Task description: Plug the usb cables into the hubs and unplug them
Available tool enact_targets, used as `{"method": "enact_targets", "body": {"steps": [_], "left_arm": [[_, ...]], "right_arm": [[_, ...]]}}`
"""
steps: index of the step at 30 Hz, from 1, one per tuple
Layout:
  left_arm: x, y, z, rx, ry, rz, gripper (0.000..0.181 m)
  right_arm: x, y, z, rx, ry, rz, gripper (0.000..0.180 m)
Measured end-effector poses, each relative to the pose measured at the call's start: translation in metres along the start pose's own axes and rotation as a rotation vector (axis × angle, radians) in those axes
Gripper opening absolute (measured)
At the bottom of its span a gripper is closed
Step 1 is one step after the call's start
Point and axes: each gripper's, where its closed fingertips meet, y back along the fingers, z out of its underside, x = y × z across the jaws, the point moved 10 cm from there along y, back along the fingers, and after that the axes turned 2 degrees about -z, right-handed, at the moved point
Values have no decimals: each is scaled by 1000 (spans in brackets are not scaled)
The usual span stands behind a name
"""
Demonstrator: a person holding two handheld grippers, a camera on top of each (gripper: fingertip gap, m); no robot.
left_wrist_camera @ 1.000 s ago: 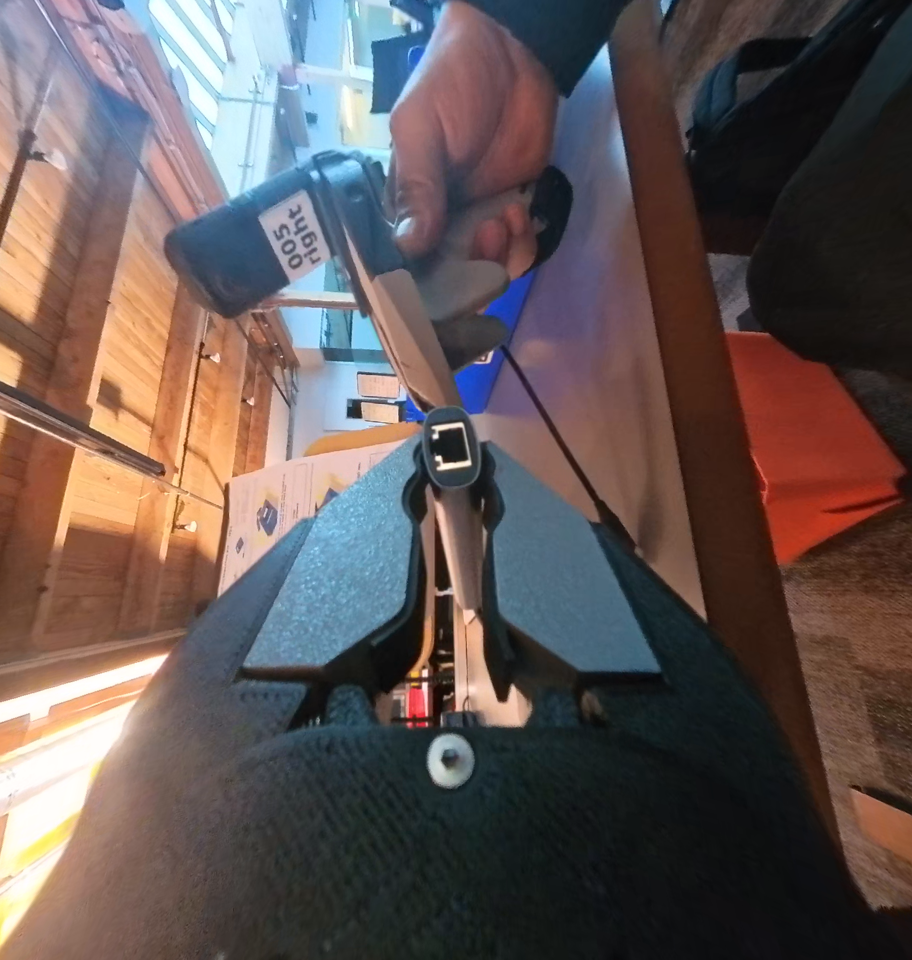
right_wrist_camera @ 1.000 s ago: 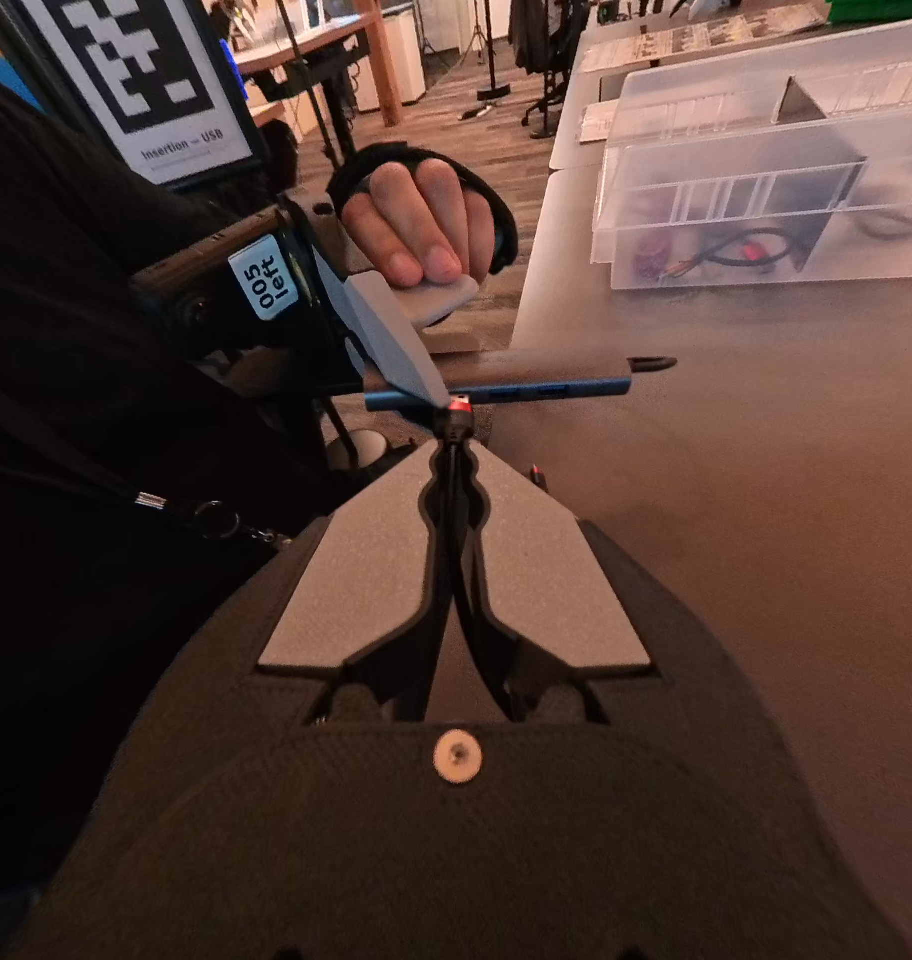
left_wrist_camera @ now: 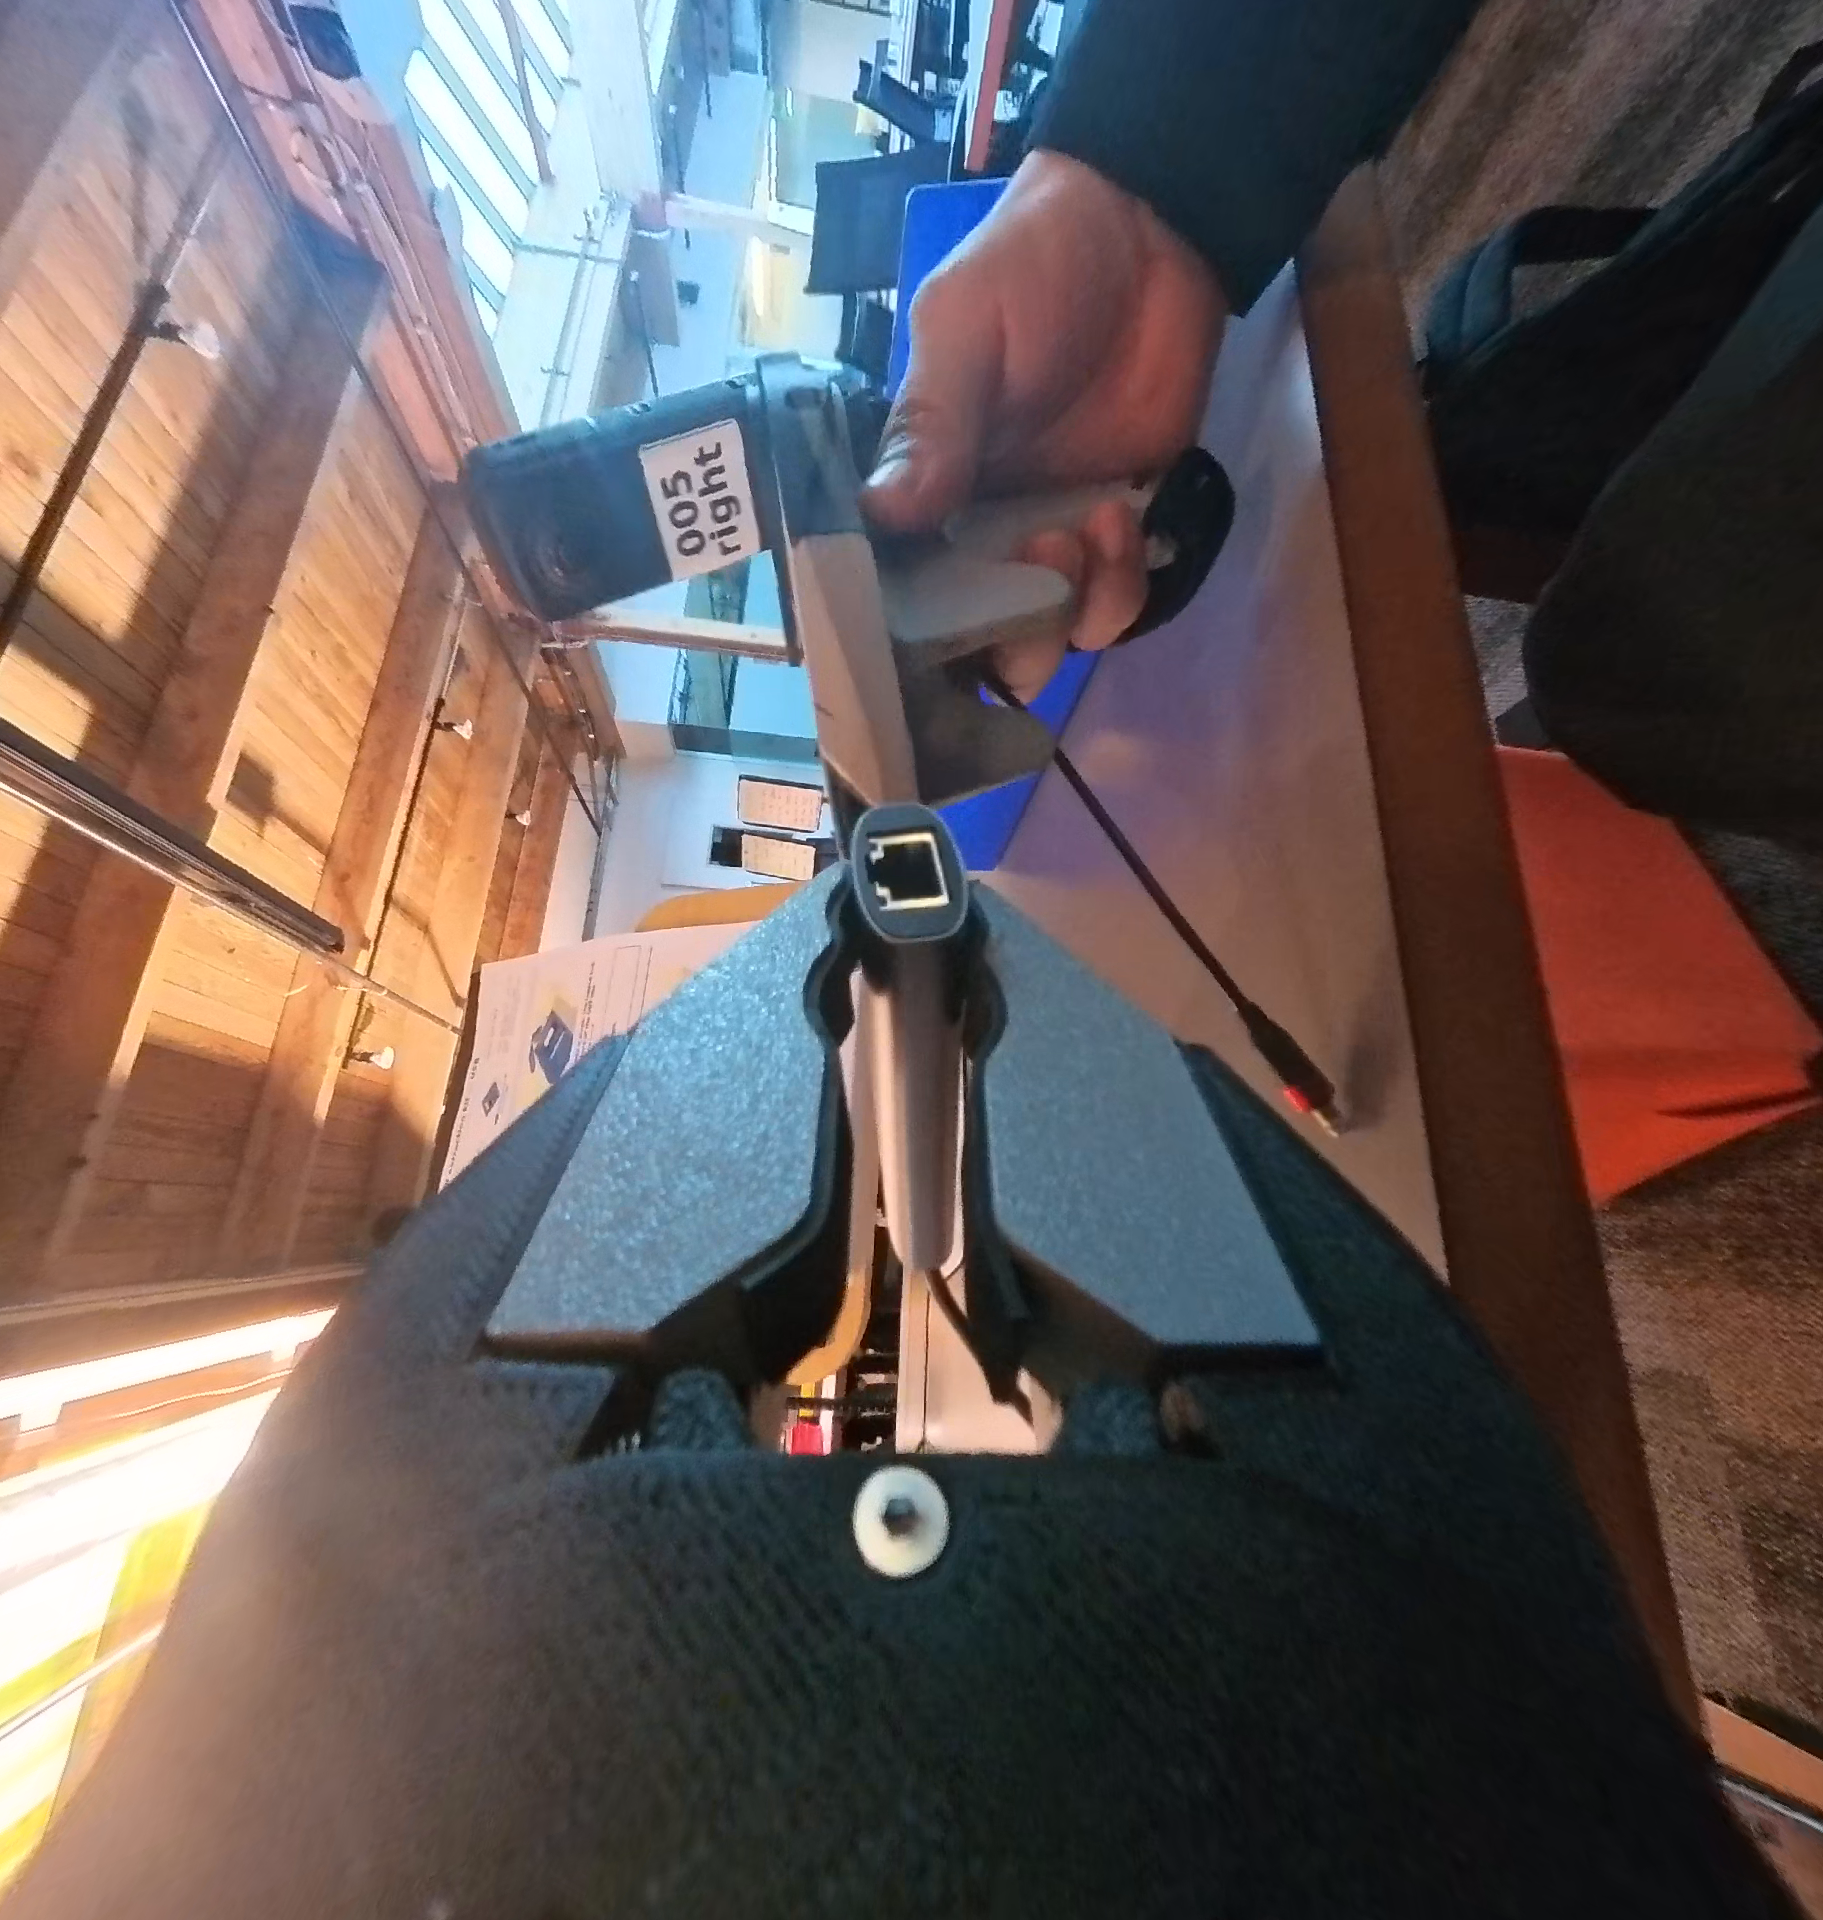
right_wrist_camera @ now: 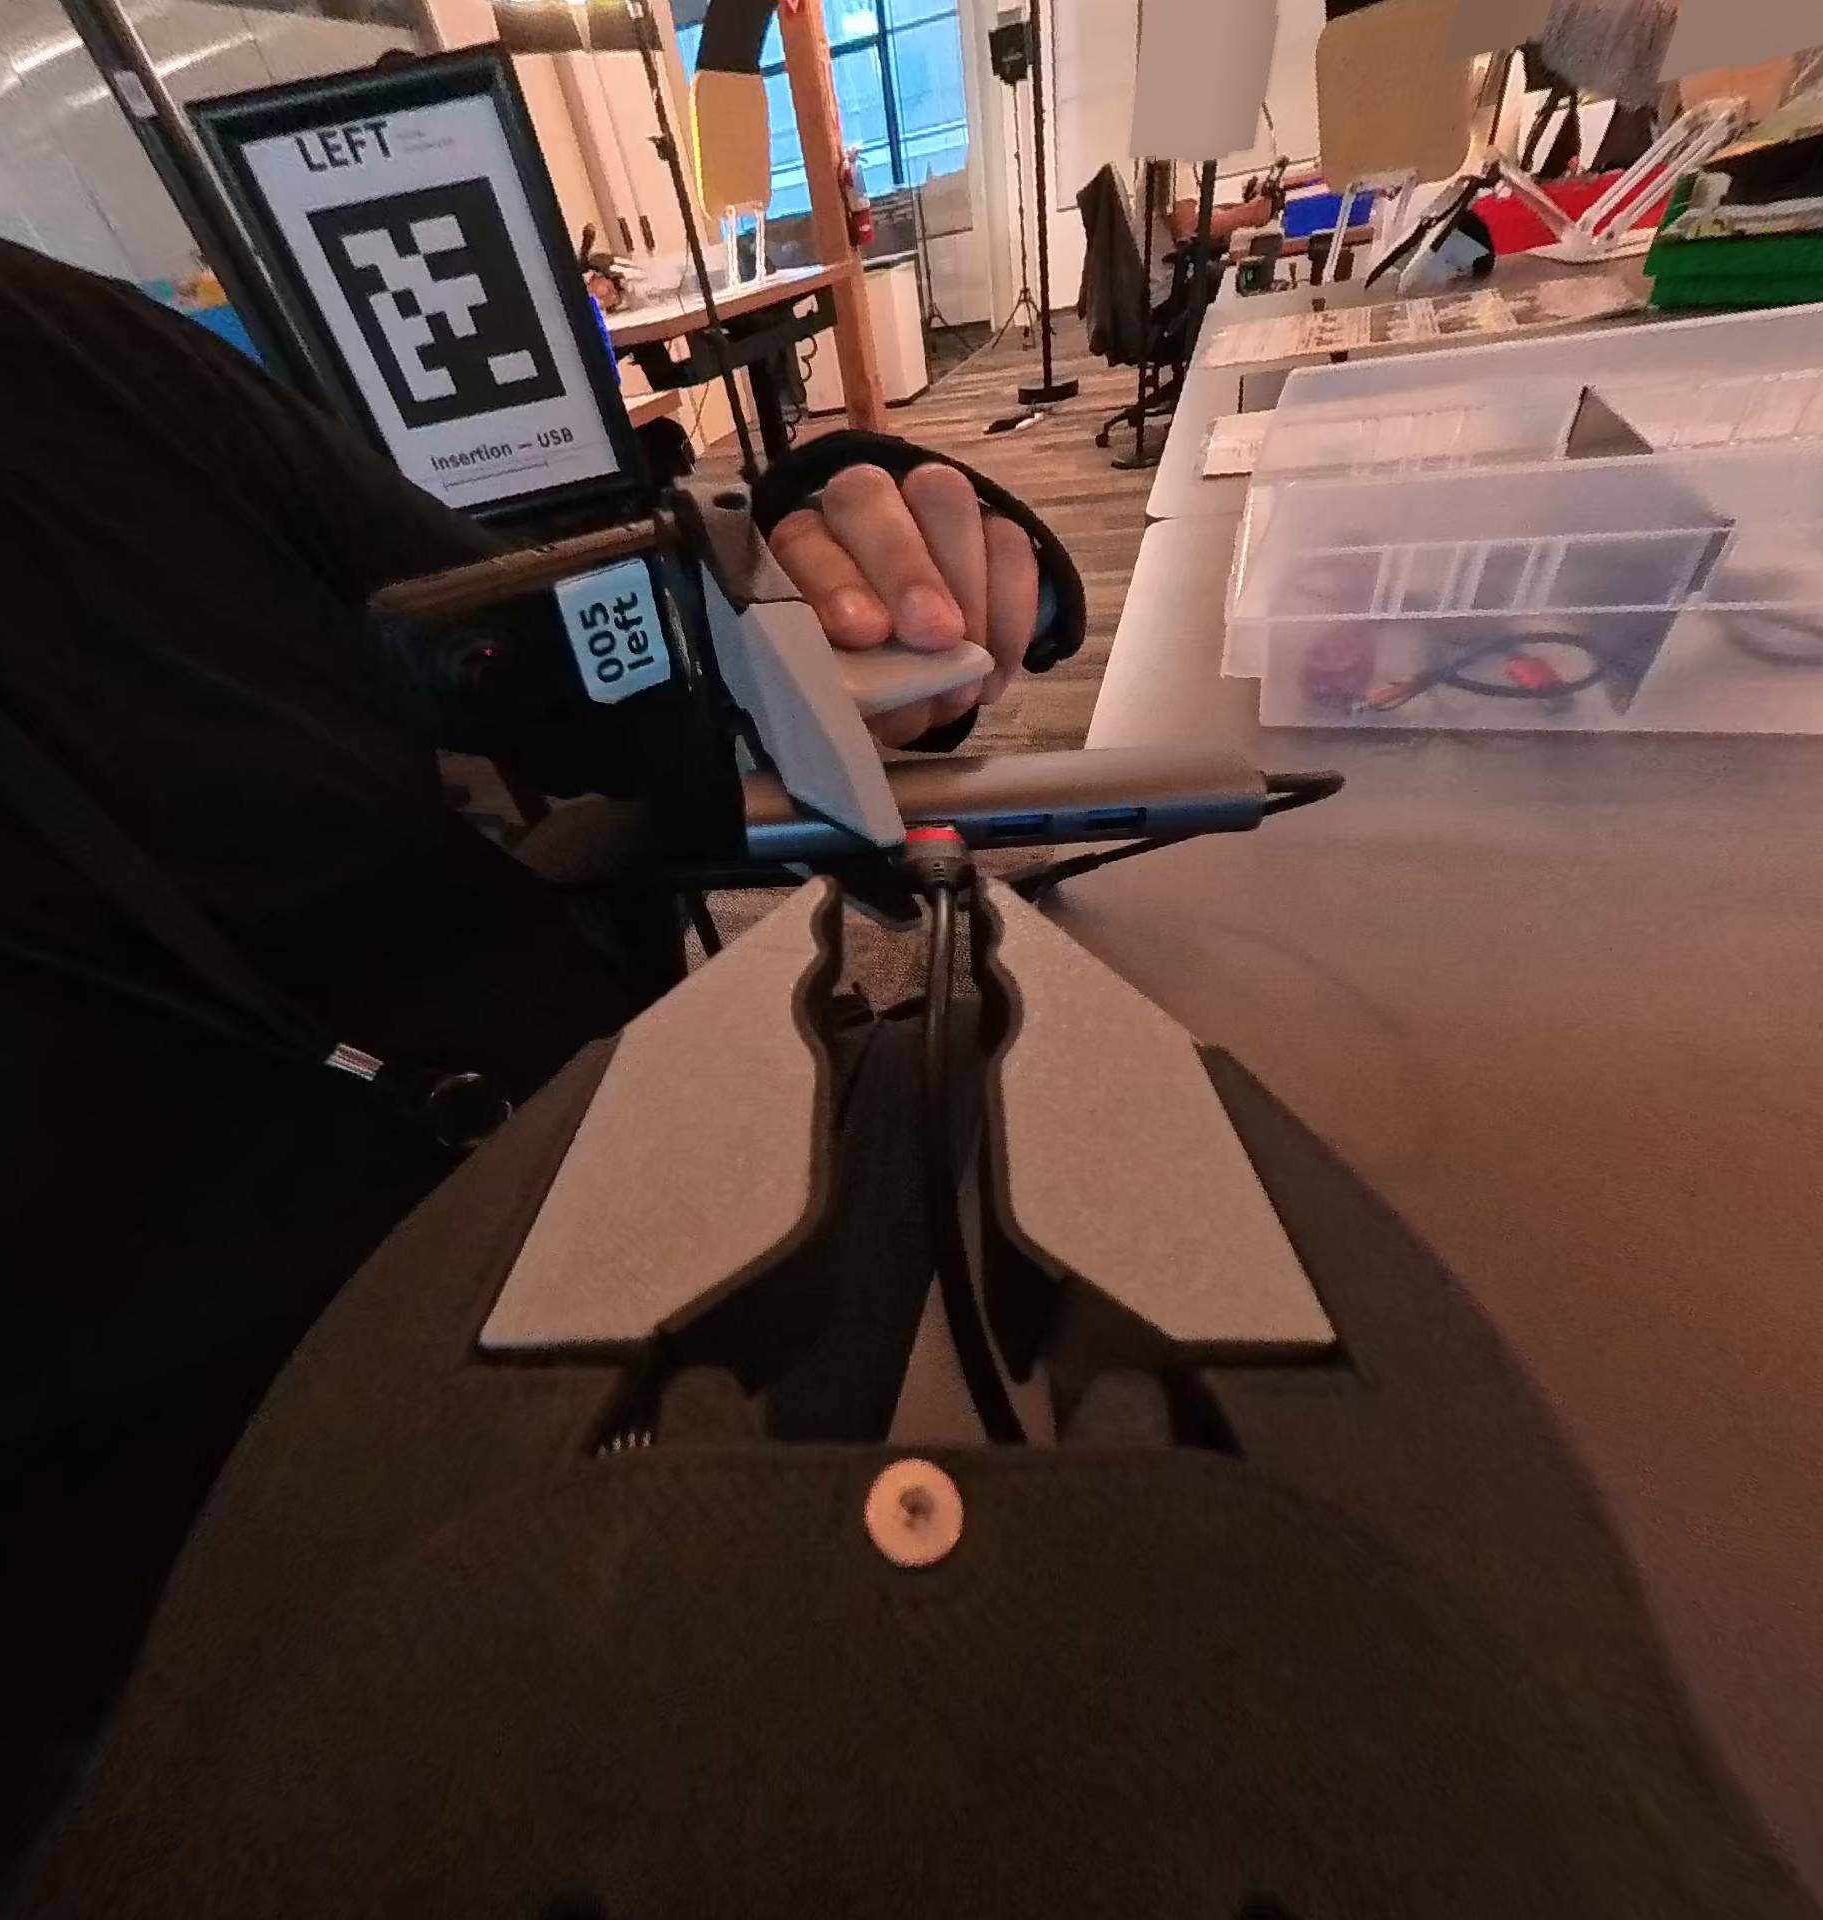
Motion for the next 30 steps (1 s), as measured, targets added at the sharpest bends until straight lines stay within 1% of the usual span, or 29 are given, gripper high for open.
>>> {"method": "enact_targets", "body": {"steps": [1,3,5,9,12,15,18,20,22,24,27,30], "left_arm": [[1,0,0,2,3,5,14],[3,-1,-3,16,5,21,15],[3,0,-5,20,-2,21,15],[-2,1,-9,57,43,29,15],[-4,2,-13,88,60,52,14],[-7,5,-19,130,90,81,14],[-11,8,-25,182,129,117,14],[-12,9,-28,209,153,138,14],[-14,9,-28,216,168,127,14],[-14,9,-27,216,191,127,14],[-14,7,-23,226,246,119,14],[-15,5,-23,246,283,126,14]], "right_arm": [[1,0,0,-1,2,10,20],[1,-1,0,-7,18,27,18],[-2,-2,-1,-14,67,31,19],[-11,-3,-5,-47,176,62,18],[-17,-4,-9,-84,235,112,31],[-24,-4,-13,-110,291,122,41],[-34,-6,-16,-151,353,110,45],[-42,-8,-17,-179,408,115,42],[-48,-8,-20,-202,464,155,40],[-53,-10,-23,-249,519,204,32],[-59,-11,-28,-313,593,294,33],[-64,-11,-29,-345,619,320,33]]}}
